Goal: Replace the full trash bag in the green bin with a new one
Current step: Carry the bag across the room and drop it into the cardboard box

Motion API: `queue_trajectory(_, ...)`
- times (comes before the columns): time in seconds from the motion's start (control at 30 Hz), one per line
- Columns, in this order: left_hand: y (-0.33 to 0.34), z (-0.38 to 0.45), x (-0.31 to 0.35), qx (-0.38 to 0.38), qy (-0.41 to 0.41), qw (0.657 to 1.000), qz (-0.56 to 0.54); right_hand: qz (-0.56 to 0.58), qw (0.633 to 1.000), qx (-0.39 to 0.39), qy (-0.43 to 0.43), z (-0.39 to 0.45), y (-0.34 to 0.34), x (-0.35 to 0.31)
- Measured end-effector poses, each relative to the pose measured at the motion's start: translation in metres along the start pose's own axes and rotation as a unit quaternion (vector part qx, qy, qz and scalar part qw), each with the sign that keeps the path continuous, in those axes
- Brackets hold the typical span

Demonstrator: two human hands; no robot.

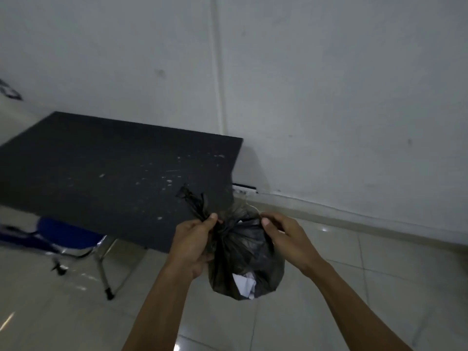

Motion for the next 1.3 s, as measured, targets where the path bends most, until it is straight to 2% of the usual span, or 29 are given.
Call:
queue_trajectory(0.17, -0.115, -0.037, 0.028, 0.065, 0.033, 0.997, -0.037, -0.023, 0.997, -0.053, -0.057, -0.029, 0.076, -0.071)
queue_trajectory(0.4, -0.300, -0.097, 0.022, 0.182, 0.040, 0.978, -0.098, -0.072, 0.981, -0.113, -0.138, -0.095, 0.211, -0.152)
queue_trajectory(0.6, -0.448, -0.158, 0.002, 0.266, 0.059, 0.948, -0.167, -0.077, 0.963, -0.197, -0.169, -0.166, 0.351, -0.201)
queue_trajectory(0.87, -0.600, -0.208, -0.010, 0.360, 0.099, 0.894, -0.248, -0.109, 0.924, -0.299, -0.211, -0.236, 0.515, -0.251)
queue_trajectory(0.97, -0.648, -0.210, -0.013, 0.389, 0.108, 0.869, -0.285, -0.135, 0.897, -0.328, -0.265, -0.252, 0.574, -0.276)
queue_trajectory(1.07, -0.695, -0.201, -0.010, 0.415, 0.112, 0.854, -0.293, -0.191, 0.842, -0.350, -0.362, -0.267, 0.634, -0.308)
queue_trajectory(1.2, -0.755, -0.173, 0.007, 0.432, 0.111, 0.854, -0.268, -0.226, 0.778, -0.372, -0.453, -0.275, 0.723, -0.352)
queue_trajectory(1.3, -0.801, -0.142, 0.030, 0.428, 0.118, 0.862, -0.246, -0.227, 0.754, -0.364, -0.497, -0.266, 0.789, -0.389)
Point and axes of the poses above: each hand's wrist, its own z-axis towards the middle knuckle, its own y-axis out of the palm, x = y × z, the point moved 8 cm from there along z, towards the middle knuckle, and after that the axes turned 9 degrees about y, right-handed, at the moved point
